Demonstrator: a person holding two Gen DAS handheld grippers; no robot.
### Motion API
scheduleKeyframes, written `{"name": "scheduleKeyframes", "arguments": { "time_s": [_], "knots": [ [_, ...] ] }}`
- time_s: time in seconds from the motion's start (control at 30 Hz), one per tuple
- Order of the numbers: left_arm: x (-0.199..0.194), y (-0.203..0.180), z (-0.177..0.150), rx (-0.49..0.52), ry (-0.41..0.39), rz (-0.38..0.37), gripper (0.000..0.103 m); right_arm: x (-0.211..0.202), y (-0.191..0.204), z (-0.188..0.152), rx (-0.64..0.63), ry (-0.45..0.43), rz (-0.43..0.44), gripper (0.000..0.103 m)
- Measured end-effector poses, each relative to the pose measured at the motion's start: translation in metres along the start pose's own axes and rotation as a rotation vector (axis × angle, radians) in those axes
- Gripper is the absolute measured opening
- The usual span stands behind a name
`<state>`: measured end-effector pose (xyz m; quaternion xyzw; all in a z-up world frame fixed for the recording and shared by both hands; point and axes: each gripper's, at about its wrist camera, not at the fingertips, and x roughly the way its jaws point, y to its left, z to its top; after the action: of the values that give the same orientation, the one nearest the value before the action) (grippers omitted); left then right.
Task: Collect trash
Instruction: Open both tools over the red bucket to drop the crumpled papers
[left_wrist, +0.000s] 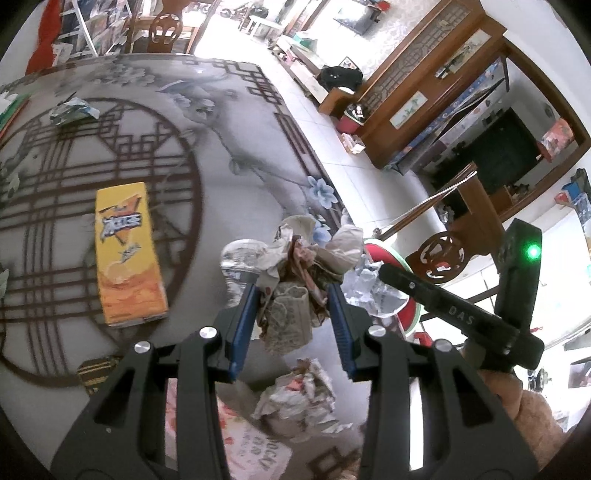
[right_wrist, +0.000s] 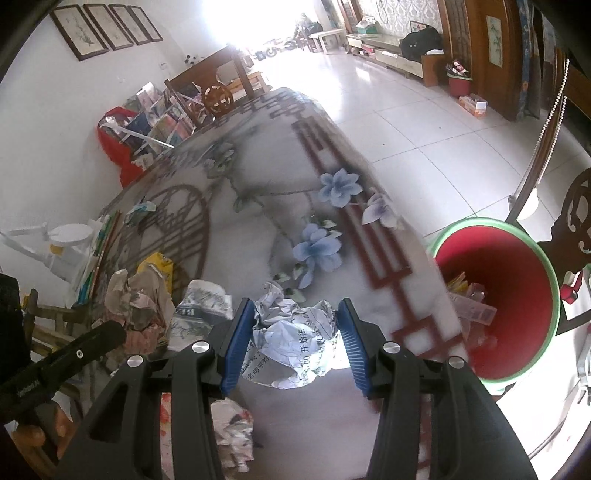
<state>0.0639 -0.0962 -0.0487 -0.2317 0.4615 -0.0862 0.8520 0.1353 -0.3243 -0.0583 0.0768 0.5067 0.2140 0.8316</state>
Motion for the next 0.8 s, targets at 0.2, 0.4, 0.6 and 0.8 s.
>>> {"name": "scheduleKeyframes", "arguments": {
  "time_s": [0.2,0.4,0.6,0.8],
  "knots": [
    [0.008,-0.02,0.001,0.0,-0.005,0.009,0.037,-0.007,-0.023,0.005,0.007,-0.005,0.009,0.045],
    [0.018,-0.048,0.002,0.031,-0.006,0.003,0.038,-0.022,-0.05,0.009,0.03,-0.035,0.006,0.045],
    [0.032,-0.079,0.005,0.073,0.003,-0.018,0.038,-0.034,-0.085,0.007,0.086,-0.054,-0.015,0.045],
    [0.05,-0.111,0.011,0.132,0.02,-0.045,0.038,-0.051,-0.123,0.006,0.15,-0.084,-0.045,0.046]
  ]
}}
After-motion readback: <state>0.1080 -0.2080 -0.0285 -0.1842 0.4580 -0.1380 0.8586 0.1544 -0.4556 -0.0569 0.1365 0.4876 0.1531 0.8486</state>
